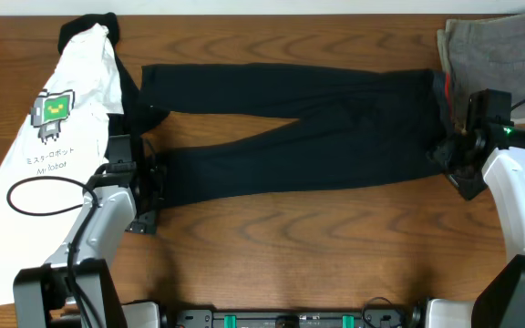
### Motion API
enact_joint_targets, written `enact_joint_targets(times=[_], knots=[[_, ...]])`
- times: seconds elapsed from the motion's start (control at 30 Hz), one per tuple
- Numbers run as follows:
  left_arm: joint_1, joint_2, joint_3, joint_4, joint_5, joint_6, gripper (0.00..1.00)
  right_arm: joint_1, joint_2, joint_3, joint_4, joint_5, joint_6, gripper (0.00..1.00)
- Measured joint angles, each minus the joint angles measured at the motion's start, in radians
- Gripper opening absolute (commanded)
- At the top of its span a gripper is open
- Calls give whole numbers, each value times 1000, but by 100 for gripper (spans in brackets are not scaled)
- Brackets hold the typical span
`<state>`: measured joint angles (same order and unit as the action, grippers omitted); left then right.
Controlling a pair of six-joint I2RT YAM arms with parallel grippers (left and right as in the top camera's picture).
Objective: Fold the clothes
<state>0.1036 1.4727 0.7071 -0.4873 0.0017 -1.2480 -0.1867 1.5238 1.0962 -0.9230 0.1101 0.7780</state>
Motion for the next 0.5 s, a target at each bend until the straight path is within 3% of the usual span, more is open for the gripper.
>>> enact_joint_targets(times=[0.2,0.4,0.5], knots=[[0,56,5,24,-45,-9,83,0,0,0,-1,0,0,72],[0,103,35,43,-91,-5,79,0,0,0,-4,0,0,72],[0,124,48,43,-109,-5,65,0,0,0,-13,0,0,72]])
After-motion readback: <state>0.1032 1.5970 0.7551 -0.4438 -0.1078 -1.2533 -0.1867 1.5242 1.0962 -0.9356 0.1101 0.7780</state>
